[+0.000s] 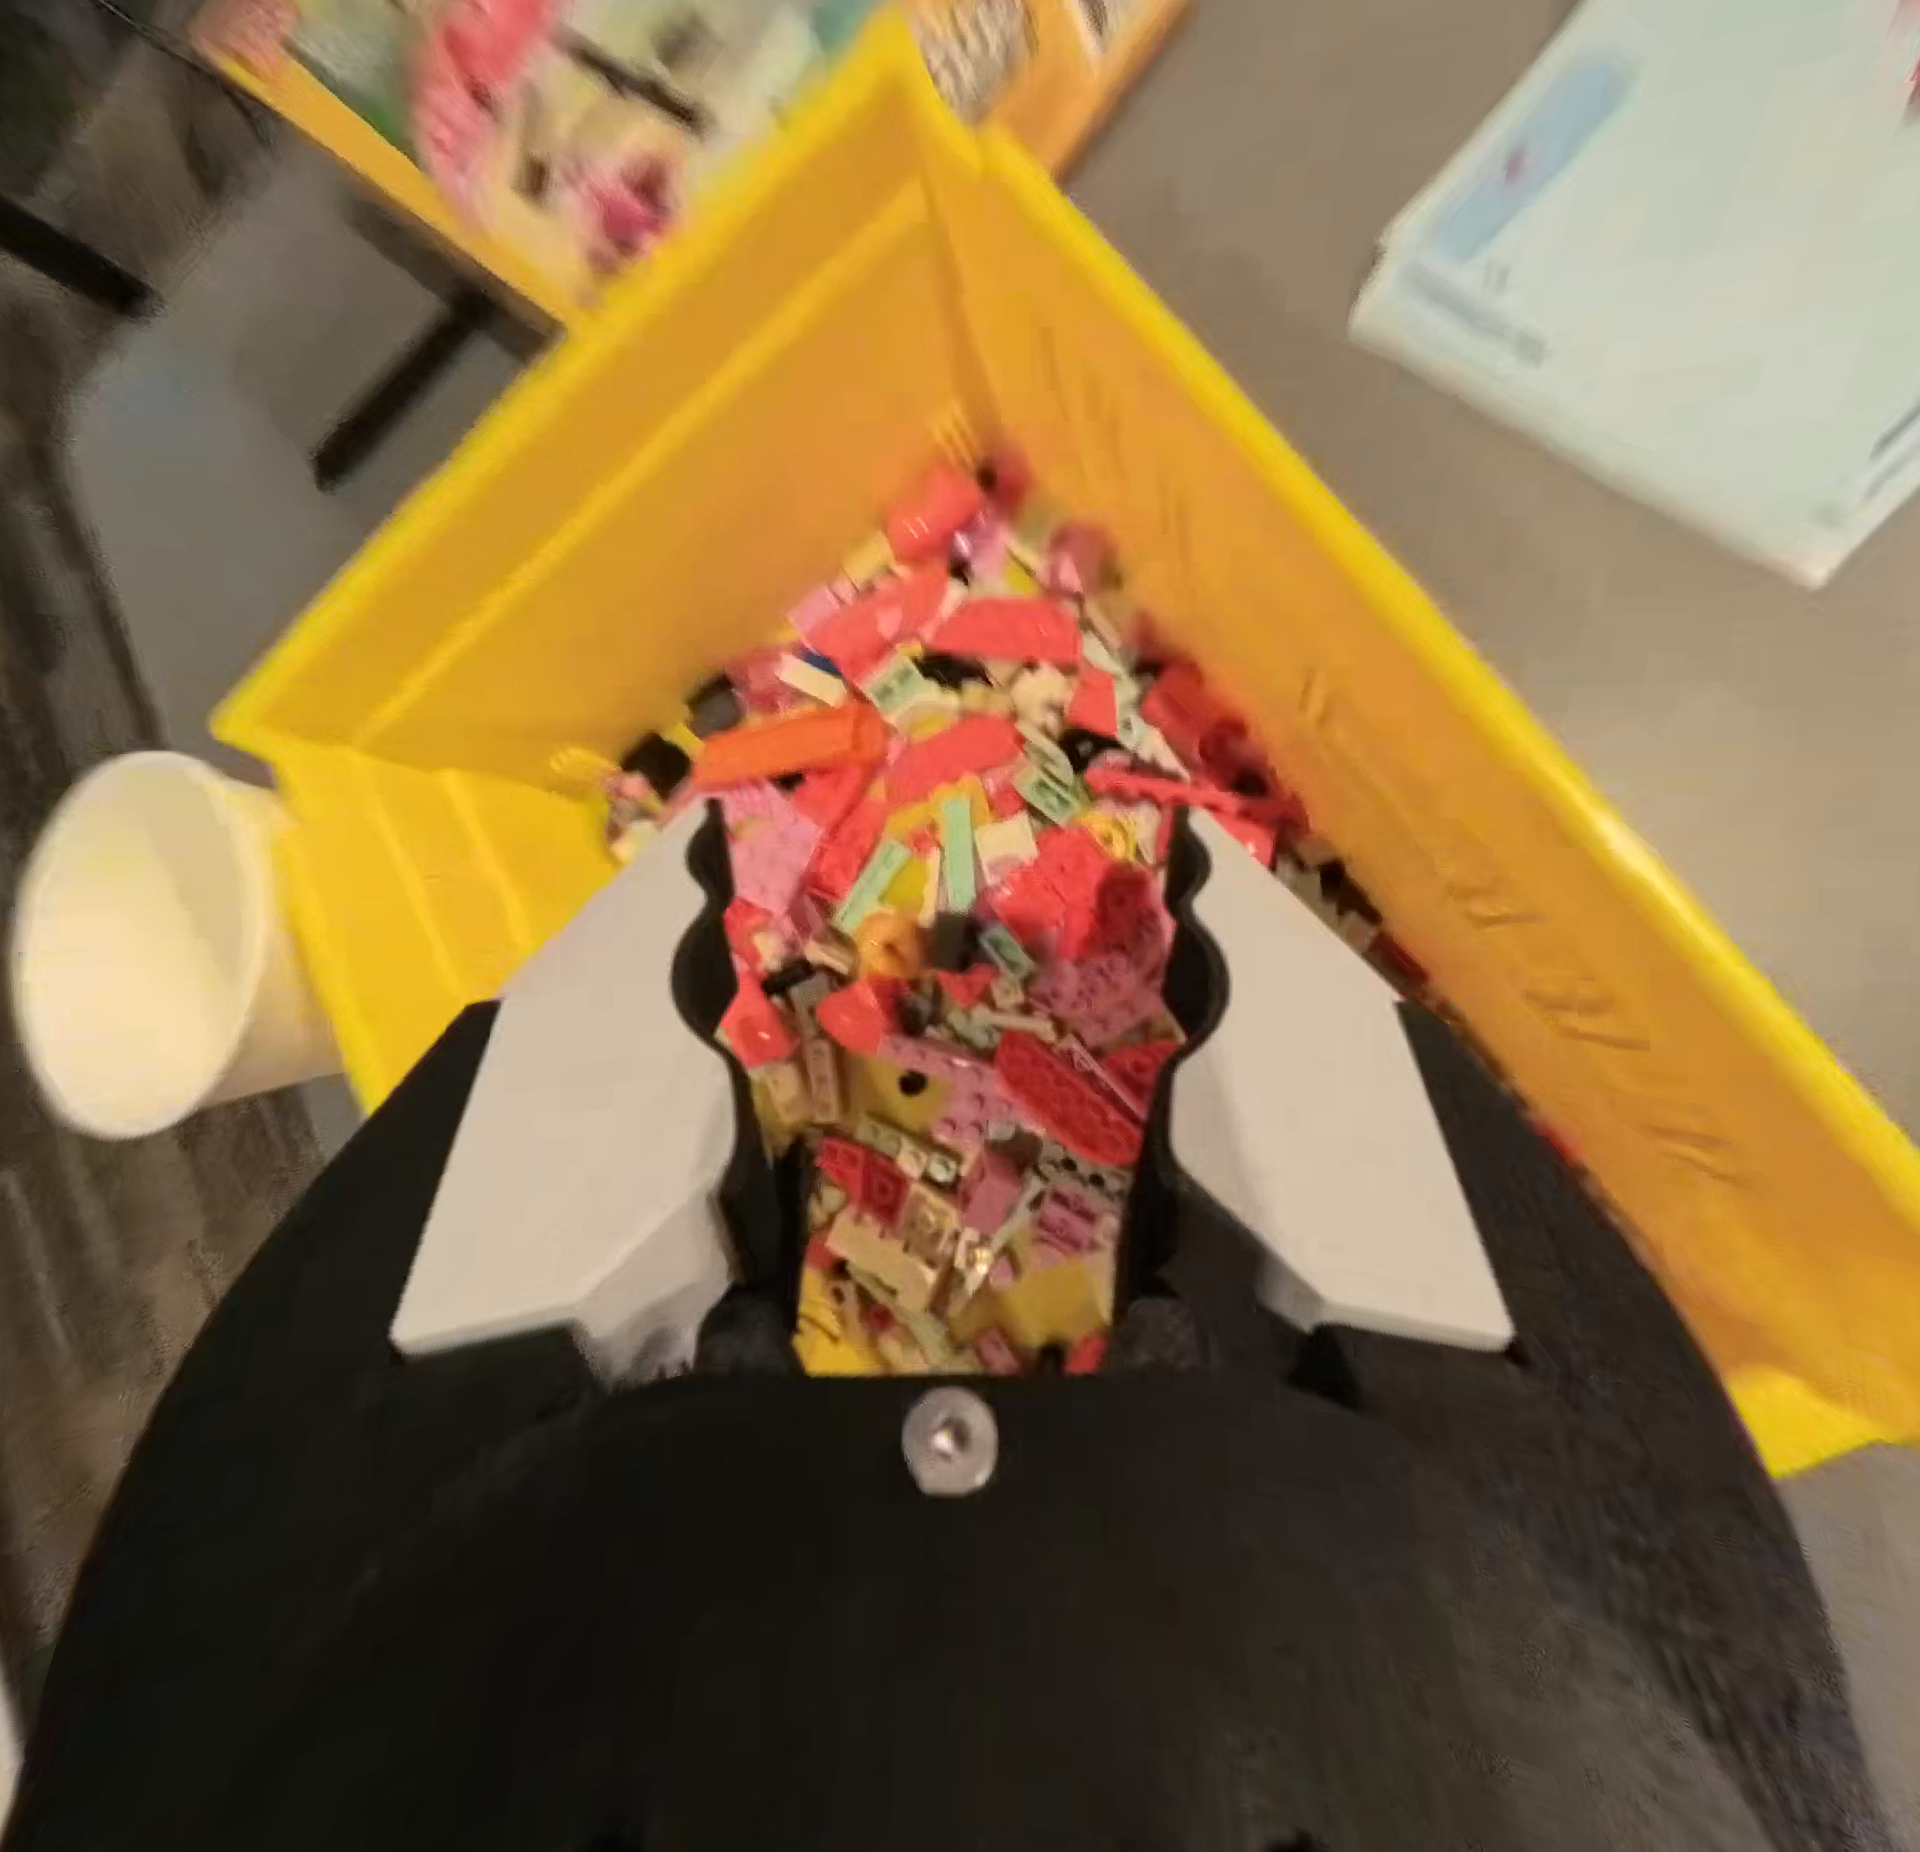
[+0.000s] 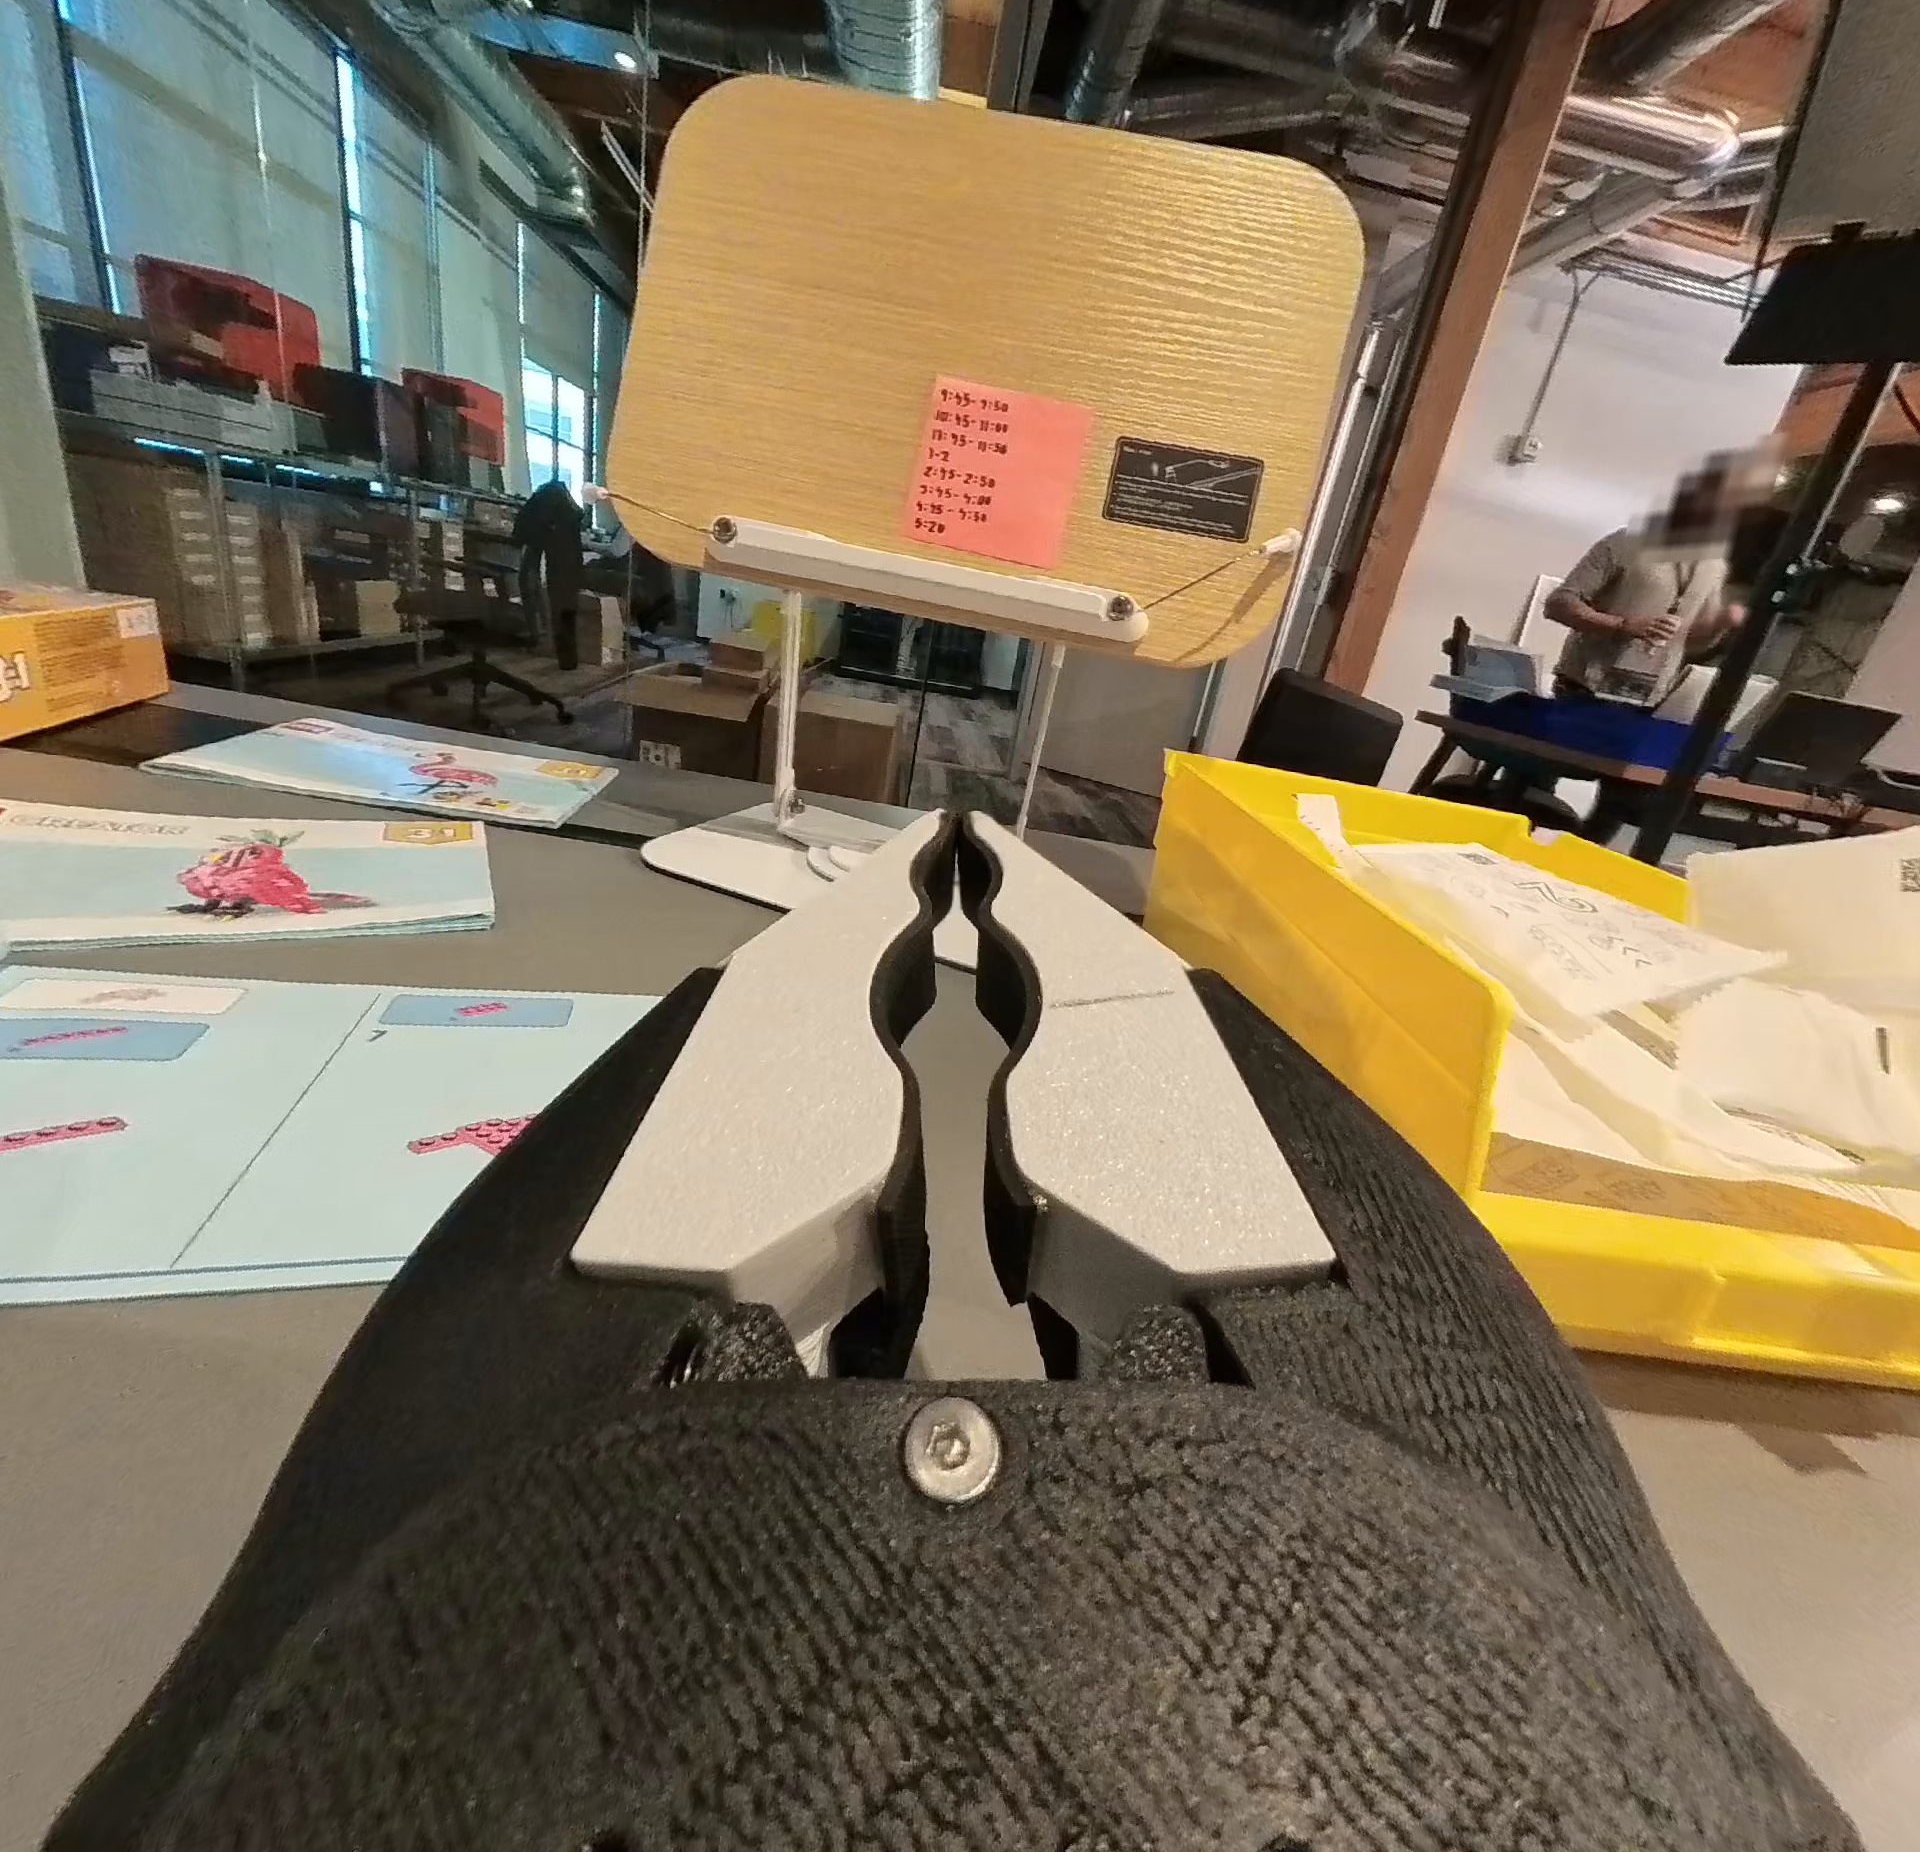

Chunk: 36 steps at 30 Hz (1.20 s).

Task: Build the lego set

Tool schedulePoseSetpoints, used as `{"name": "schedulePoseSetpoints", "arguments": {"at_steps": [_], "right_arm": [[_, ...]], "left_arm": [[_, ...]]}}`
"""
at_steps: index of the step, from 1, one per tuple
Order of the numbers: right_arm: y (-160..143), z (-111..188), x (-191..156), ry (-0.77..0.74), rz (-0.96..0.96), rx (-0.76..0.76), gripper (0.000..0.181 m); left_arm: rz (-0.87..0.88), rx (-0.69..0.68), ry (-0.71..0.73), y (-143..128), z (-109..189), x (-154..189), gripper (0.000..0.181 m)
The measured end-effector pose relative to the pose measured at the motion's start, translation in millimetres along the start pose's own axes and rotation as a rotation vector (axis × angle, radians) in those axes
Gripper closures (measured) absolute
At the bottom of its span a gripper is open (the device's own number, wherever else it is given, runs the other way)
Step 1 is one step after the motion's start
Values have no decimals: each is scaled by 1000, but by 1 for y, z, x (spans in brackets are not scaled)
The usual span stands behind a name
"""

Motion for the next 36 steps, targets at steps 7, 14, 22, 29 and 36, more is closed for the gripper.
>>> {"name": "schedulePoseSetpoints", "arguments": {"at_steps": [7,14,22,29,36], "right_arm": [[0,-1,-5,30,4,-1,181],[0,-1,-2,24,-36,9,181],[0,-1,-1,26,-69,14,181],[0,-1,-1,31,-89,16,181],[0,-2,0,33,-108,18,181]], "left_arm": [[-48,-402,-174,-40,-23,12,52],[-153,-451,-252,-50,-22,22,54],[-252,-200,-640,-40,1,39,154],[-359,-224,-701,-46,0,52,168],[-377,-234,-740,-47,-1,59,169]]}}
Point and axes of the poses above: each gripper's, where its closed fingertips meet, z back along the fingers, y out of its top, x = y × z across the jaws, the point moved 7 cm from there along z, back along the fingers, and after that the axes turned 15 degrees about x, right-handed, at the moved point
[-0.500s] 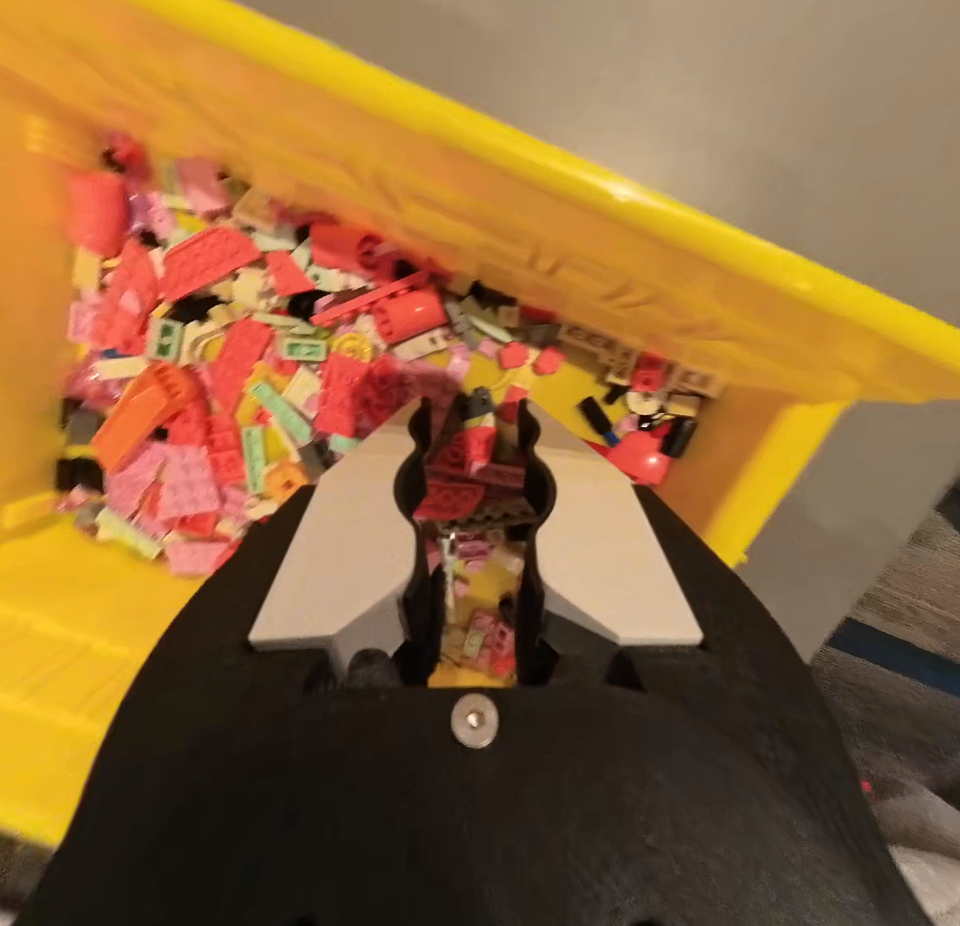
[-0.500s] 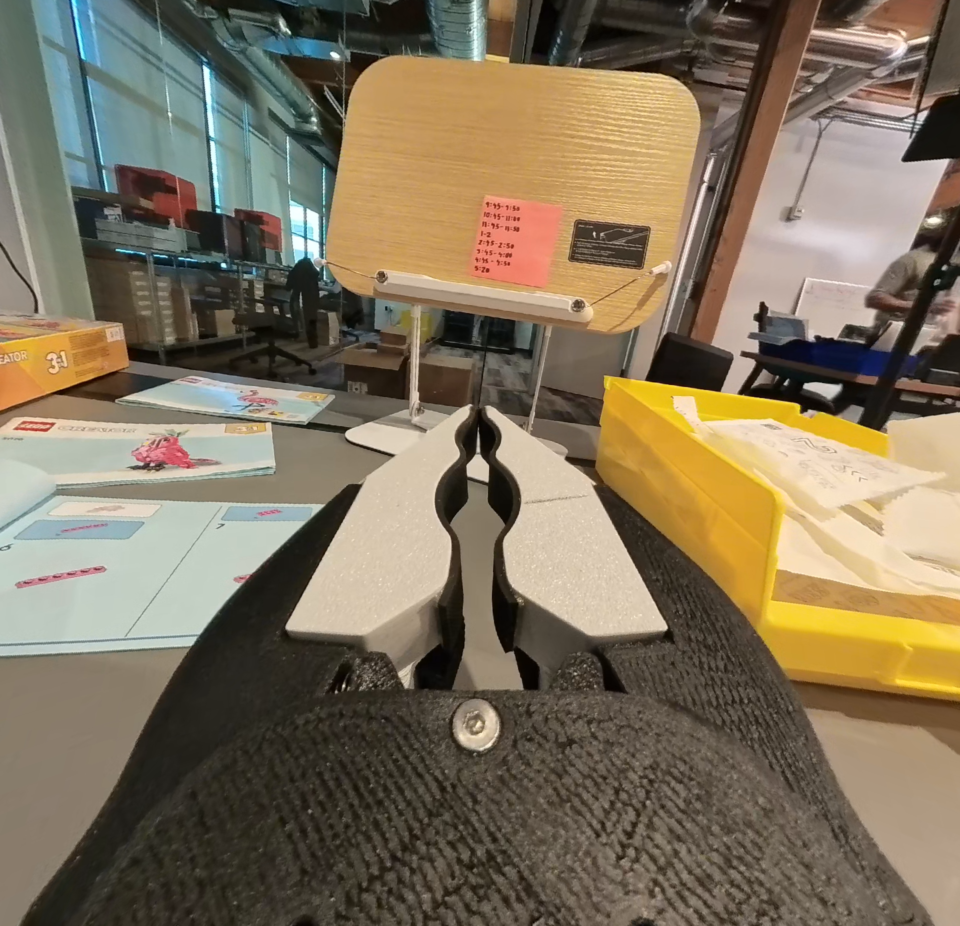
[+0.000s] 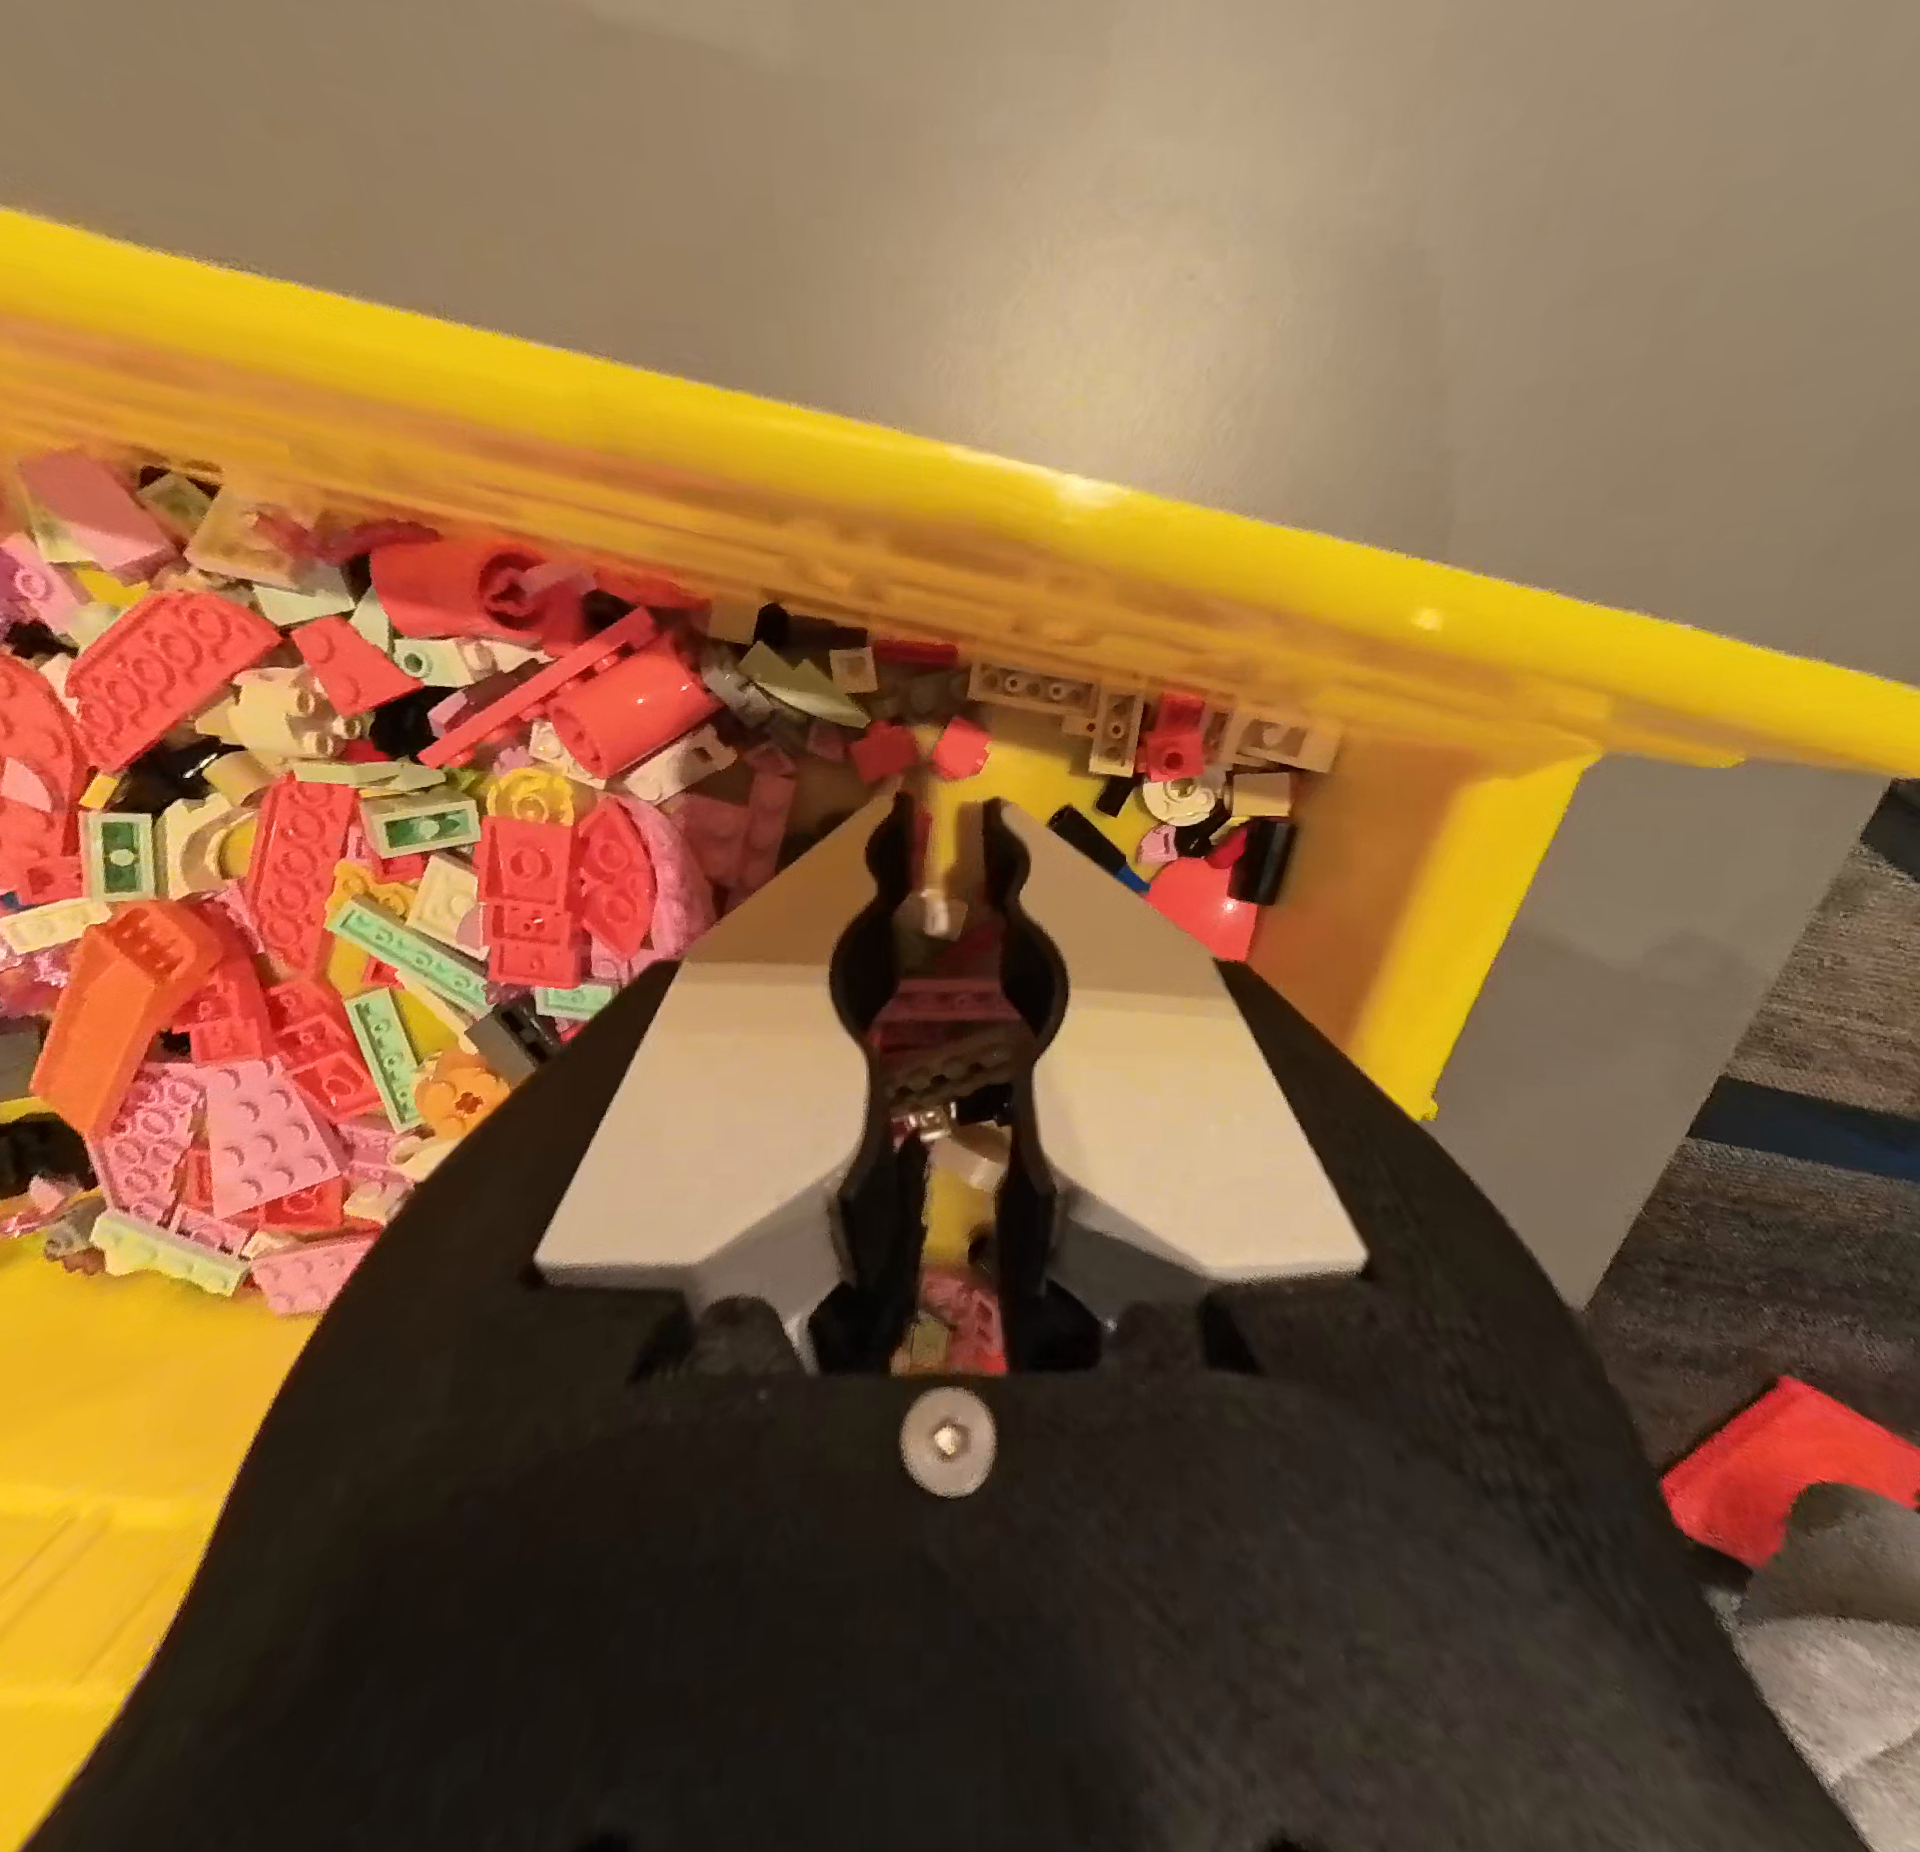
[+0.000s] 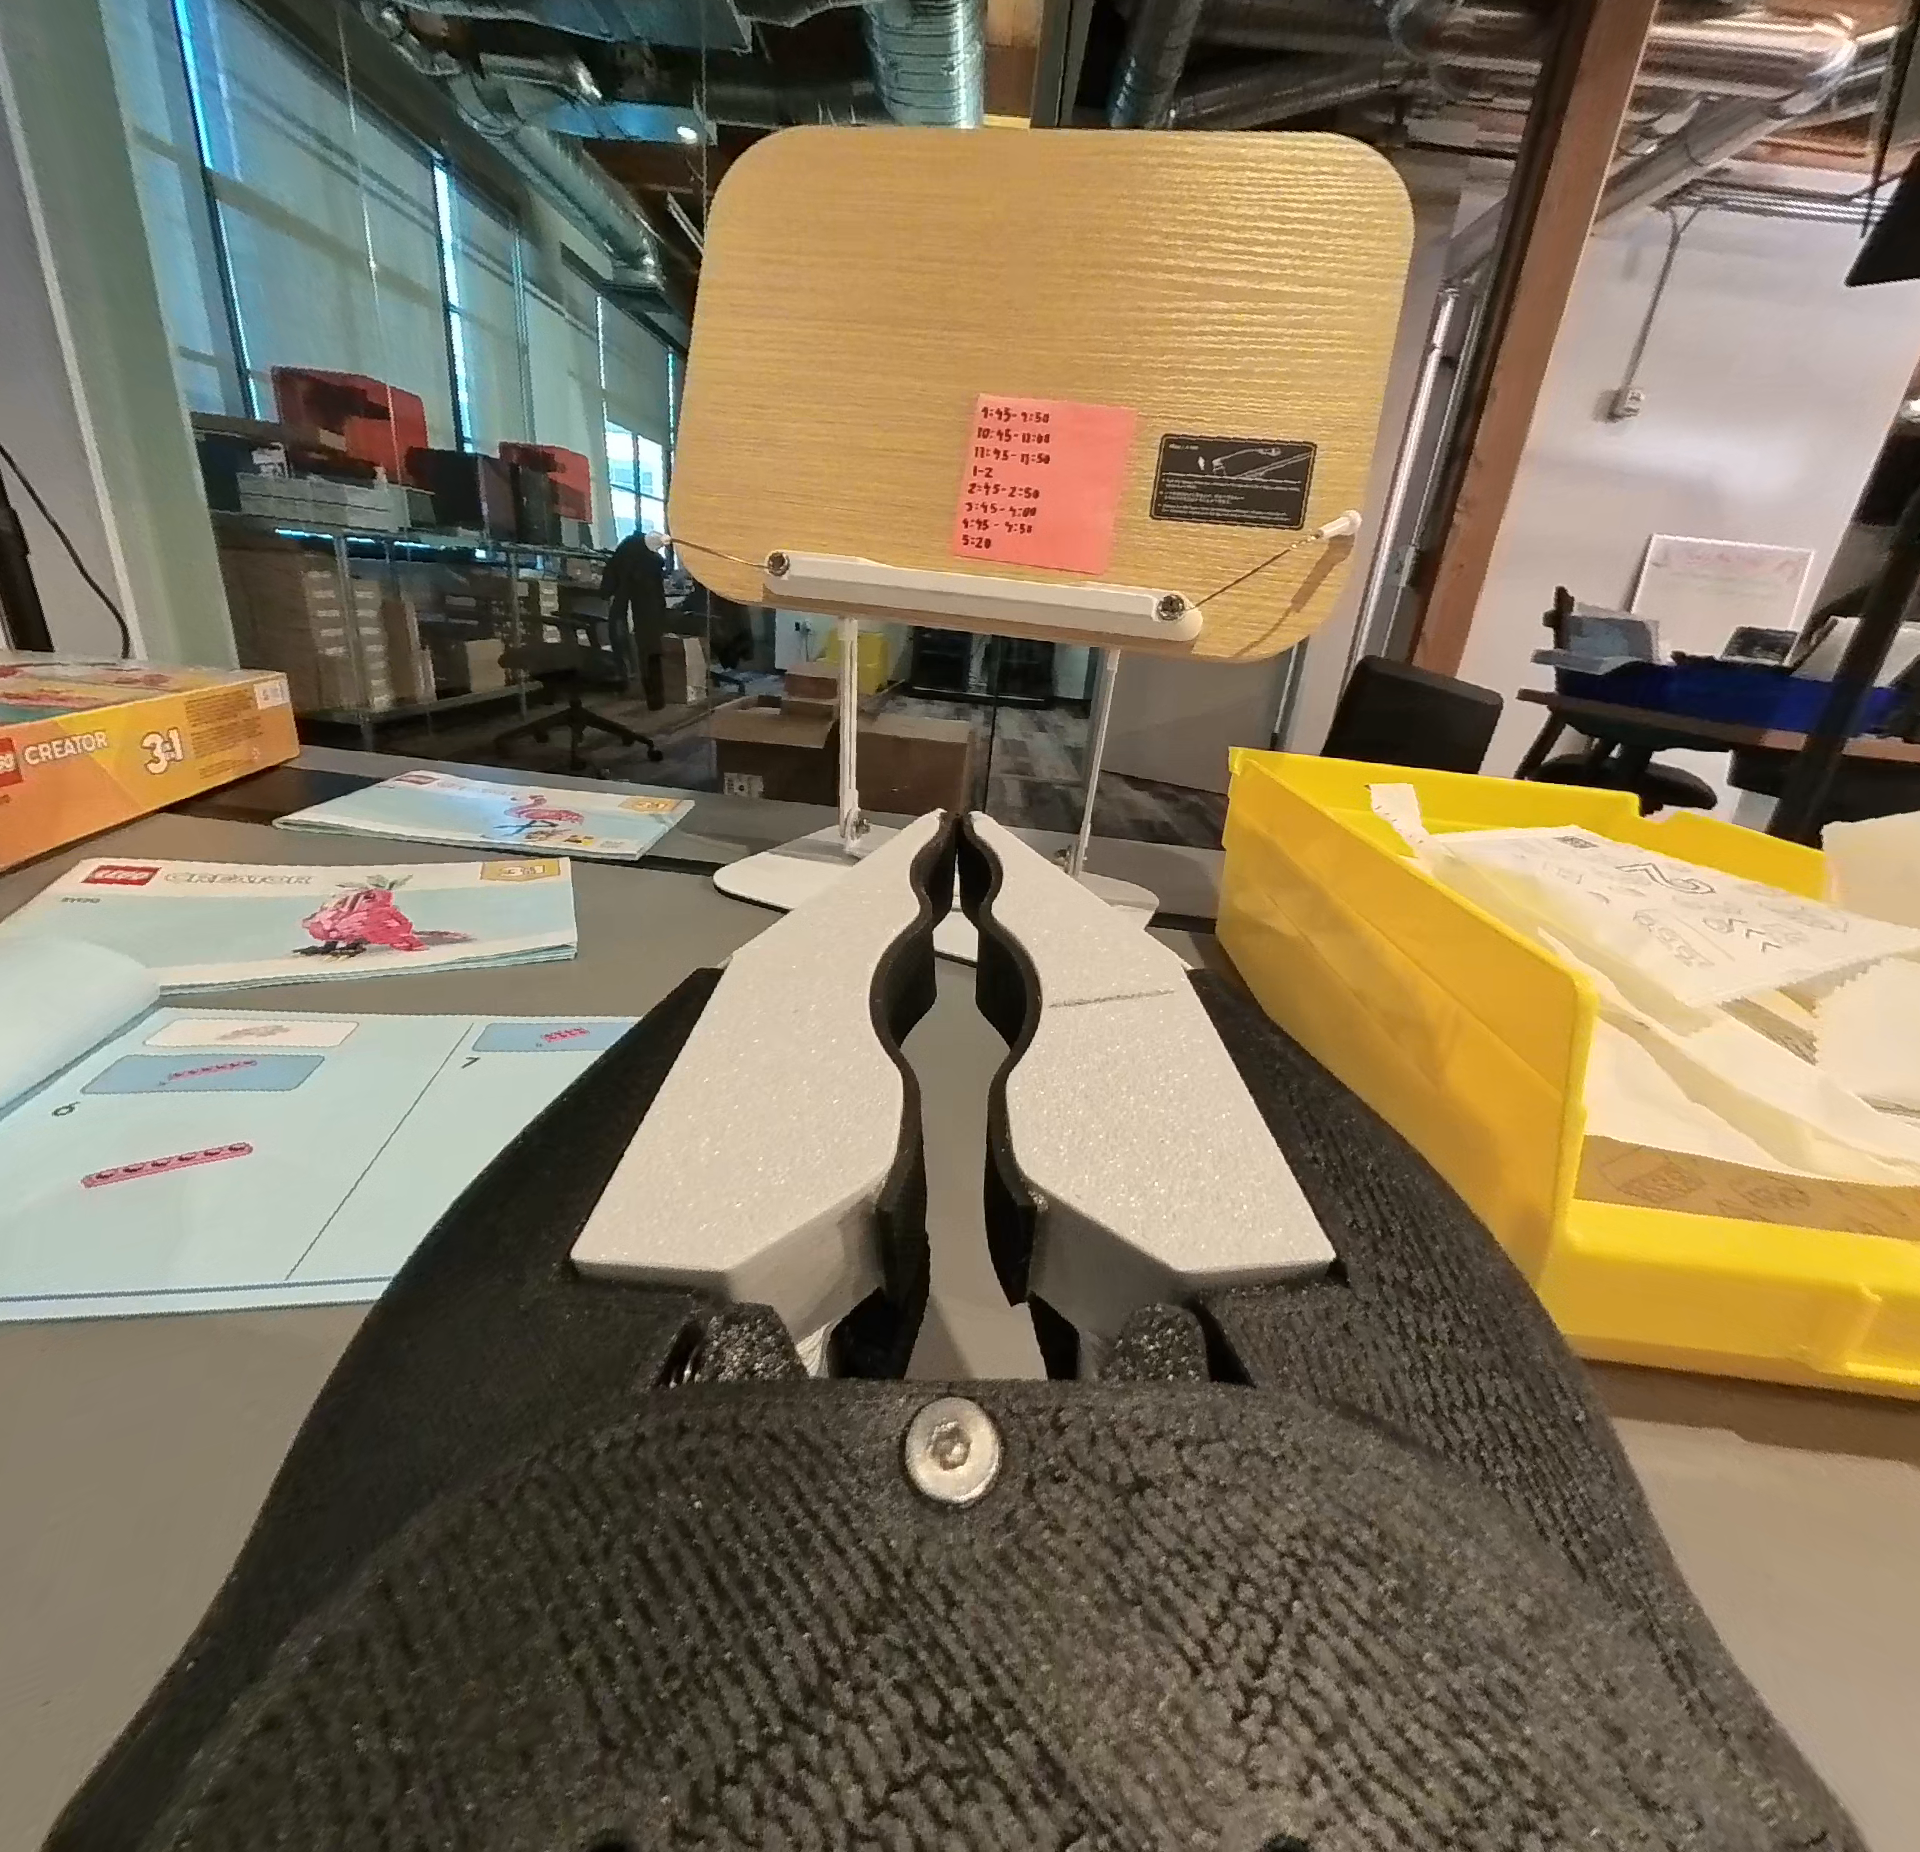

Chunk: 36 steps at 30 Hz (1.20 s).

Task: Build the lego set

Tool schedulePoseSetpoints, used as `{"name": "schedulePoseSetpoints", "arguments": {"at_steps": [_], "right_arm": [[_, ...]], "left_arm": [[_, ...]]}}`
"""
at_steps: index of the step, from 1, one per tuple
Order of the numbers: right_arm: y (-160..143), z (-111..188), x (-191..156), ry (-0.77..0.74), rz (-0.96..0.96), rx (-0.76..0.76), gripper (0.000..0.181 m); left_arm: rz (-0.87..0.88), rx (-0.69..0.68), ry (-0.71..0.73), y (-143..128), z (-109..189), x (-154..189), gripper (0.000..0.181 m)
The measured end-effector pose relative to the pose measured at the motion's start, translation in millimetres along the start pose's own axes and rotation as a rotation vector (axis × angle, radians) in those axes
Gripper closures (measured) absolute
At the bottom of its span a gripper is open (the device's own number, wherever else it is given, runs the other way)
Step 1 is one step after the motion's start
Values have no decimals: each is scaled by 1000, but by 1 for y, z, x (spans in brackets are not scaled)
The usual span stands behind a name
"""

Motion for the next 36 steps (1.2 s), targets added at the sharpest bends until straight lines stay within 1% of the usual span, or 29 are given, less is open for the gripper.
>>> {"name": "schedulePoseSetpoints", "arguments": {"at_steps": [4,9,14,17,21,29,31,36], "right_arm": [[0,0,1,-1,-16,2,181],[0,0,2,-3,-31,4,181],[-1,0,3,-5,-50,6,181],[-1,0,4,-8,-62,8,181],[-1,0,5,-13,-76,11,181],[-1,1,8,-25,-116,16,181],[-1,1,9,-27,-122,17,181],[-1,1,8,-25,-126,18,181]], "left_arm": [[-14,-16,34,-3,2,-4,162],[11,-11,25,-3,3,-5,156],[-6,-34,39,-4,1,-5,153],[-18,-33,11,0,0,-1,153],[-16,-32,-9,2,0,2,155],[-21,-97,21,-7,-2,0,156],[-25,-94,23,-6,-3,0,158],[-26,-94,19,-4,-4,1,170]]}}
Point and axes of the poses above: each gripper's, where its closed fingertips meet, z back along the fingers, y out of its top, x = y × z across the jaws, the point moved 7 cm from there along z, back along the fingers, and after that the axes turned 15 degrees about x, right-handed, at the moved point
